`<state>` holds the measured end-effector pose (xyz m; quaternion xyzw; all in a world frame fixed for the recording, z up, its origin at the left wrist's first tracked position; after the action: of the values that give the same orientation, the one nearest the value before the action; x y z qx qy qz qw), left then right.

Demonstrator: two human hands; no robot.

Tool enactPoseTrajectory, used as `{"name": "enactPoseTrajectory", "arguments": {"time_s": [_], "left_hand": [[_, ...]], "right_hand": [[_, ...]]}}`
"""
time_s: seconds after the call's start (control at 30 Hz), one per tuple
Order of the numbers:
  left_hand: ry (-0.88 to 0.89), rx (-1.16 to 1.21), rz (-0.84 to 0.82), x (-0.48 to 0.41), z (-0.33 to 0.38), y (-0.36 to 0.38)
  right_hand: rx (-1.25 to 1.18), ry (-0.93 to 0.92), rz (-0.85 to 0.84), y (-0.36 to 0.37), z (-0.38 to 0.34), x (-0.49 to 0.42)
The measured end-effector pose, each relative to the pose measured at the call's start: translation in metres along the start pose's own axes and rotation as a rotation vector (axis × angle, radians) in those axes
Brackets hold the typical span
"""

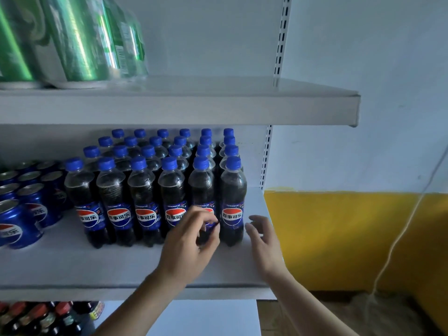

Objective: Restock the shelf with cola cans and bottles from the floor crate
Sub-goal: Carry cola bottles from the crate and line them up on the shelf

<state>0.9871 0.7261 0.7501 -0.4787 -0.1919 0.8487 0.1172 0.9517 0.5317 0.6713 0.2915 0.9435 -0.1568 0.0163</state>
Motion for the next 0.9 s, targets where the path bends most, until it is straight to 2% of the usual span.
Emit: {"name": "enactPoseTrajectory", "arguments": {"time_s": [0.07, 0.13, 0.2, 0.3, 0.4, 0.6, 0.67, 0.8, 0.9], "left_hand": [[0.124, -0.076, 0.013, -0.042, 0.023, -0.009], [0.175, -0.196, -0.021, -0.08, 0.033, -0.008], [0.159, -0.311, -0.121, -0.108, 0.035, 0.006], [0.061, -0.49, -0.294, -0.127, 0.027, 0.033], [0.011, -0.638, -0.342, -0.131, 0.019, 0.044], [-0.009, -0.597, -0.352, -0.129, 0.021, 0.044], [-0.028, -0.571, -0.347, -0.129, 0.022, 0.044], [-0.045, -0.588, -0.351, -0.129, 0.022, 0.045], [-0.061, -0.597, -0.358, -0.13, 0.021, 0.045]], "right_hand": [[-0.177, 0.108, -0.009, 0.005, 0.004, -0.014], [-0.325, 0.207, -0.041, 0.014, 0.002, -0.028], [-0.392, 0.242, -0.054, 0.024, -0.007, -0.042], [-0.448, 0.212, -0.167, 0.038, -0.015, -0.056], [-0.534, 0.235, -0.276, 0.046, -0.019, -0.054], [-0.709, 0.284, -0.291, 0.039, -0.02, -0.085], [-0.749, 0.297, -0.358, 0.049, -0.03, -0.1], [-0.768, 0.302, -0.377, 0.063, -0.031, -0.12], [-0.708, 0.32, -0.308, 0.066, -0.021, -0.135]]}}
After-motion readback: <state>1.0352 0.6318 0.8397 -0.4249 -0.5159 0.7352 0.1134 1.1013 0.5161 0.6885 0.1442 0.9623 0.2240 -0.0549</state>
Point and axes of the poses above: each hand's wrist, its own x-axis away from the middle knuckle, its own y-axis out of the palm, z = x × y, the point moved 4 cm from there along -x, towards the middle knuckle, and after that the axes turned 5 degrees about x, right-handed, at the moved point
